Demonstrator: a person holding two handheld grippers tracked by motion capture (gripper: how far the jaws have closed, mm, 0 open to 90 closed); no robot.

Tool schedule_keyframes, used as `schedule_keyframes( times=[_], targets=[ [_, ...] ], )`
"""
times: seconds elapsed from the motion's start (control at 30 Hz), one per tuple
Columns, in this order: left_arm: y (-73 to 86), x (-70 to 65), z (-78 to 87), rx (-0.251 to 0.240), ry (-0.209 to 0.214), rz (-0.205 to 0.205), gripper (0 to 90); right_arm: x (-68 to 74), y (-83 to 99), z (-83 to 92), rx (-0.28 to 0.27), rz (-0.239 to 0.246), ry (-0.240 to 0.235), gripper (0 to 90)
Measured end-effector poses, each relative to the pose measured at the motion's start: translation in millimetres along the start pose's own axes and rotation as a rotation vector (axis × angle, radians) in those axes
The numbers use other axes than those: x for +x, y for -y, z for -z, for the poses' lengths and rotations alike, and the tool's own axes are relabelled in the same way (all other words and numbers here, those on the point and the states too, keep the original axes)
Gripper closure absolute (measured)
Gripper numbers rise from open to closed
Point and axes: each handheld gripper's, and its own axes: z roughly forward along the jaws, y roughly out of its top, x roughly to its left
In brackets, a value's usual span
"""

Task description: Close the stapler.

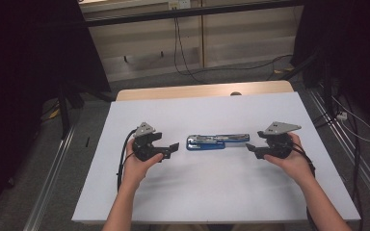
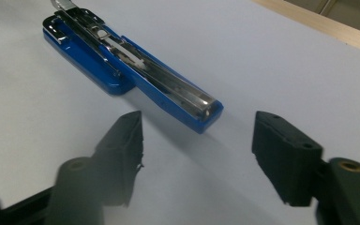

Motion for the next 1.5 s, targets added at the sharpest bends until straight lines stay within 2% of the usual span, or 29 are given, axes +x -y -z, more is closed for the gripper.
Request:
schedule_keyframes(
  times=[0.1,0.17,0.2,0.3,0.4,0.53,0.67,0.77,0.87,0.93,1.0,1.07,1.2,1.23,1.27,1.3,1.4,1.5],
  targets=[
    [0.3,-2.1,-2.1,0.008,0.0,0.007,21.3,-2.7,0.1,2.3,-0.002,-0.045,0.002,52.4],
    [0.4,-4.1,-4.3,0.015,0.003,-0.01,29.6,-4.5,-0.5,3.8,-0.002,-0.063,0.011,57.5],
    [0.4,-5.3,-5.4,0.021,-0.003,-0.012,30.8,-5.4,-0.4,4.4,-0.008,-0.067,0.012,61.9],
    [0.7,-6.7,-7.9,0.016,-0.004,-0.006,41.9,-7.7,1.2,5.3,-0.006,-0.057,0.011,73.2],
    [0.9,-7.7,-10.8,0.009,0.01,-0.013,57.2,-9.7,4.3,3.6,0.017,-0.055,0.019,81.7],
    [0.9,-12.6,-16.9,0.025,0.024,-0.026,68.0,-11.6,7.2,0.5,0.037,-0.058,0.02,88.6],
    [2.0,-15.9,-25.1,0.04,0.026,-0.052,77.7,-11.6,6.7,-1.1,0.039,-0.062,0.022,90.0],
    [4.5,-17.4,-32.5,0.062,0.055,-0.034,84.1,-10.4,7.5,-4.2,0.057,-0.045,0.028,90.0],
    [5.7,-20.2,-39.6,0.075,0.054,-0.049,88.1,-8.0,8.3,-8.6,0.1,-0.005,0.051,90.0],
    [6.1,-21.8,-43.5,0.074,0.051,-0.041,89.3,-7.8,8.5,-10.7,0.108,-0.004,0.051,90.0],
    [6.1,-21.6,-46.6,0.08,0.042,-0.059,90.0,-7.7,8.6,-13.0,0.107,-0.005,0.047,90.0],
    [7.0,-22.7,-49.4,0.077,0.04,-0.047,90.0,-7.6,9.1,-15.8,0.112,-0.007,0.04,90.0],
    [7.9,-24.0,-54.0,0.08,0.037,-0.045,90.0,-8.9,10.5,-19.3,0.114,-0.02,0.031,90.0],
    [7.8,-23.3,-55.0,0.083,0.035,-0.057,90.0,-9.3,10.8,-19.9,0.111,-0.02,0.031,90.0],
    [8.4,-24.4,-56.7,0.08,0.035,-0.043,90.0,-9.5,10.8,-20.5,0.11,-0.021,0.028,90.0],
    [8.3,-24.1,-57.8,0.088,0.032,-0.048,90.0,-9.3,10.6,-20.8,0.112,-0.022,0.027,90.0],
    [9.5,-25.1,-61.9,0.093,0.03,-0.04,90.0,-7.6,10.2,-23.0,0.114,-0.013,0.019,90.0],
    [9.5,-25.6,-63.7,0.097,0.021,-0.053,90.0,-4.9,9.2,-25.8,0.119,-0.006,0.012,90.0]
  ],
)
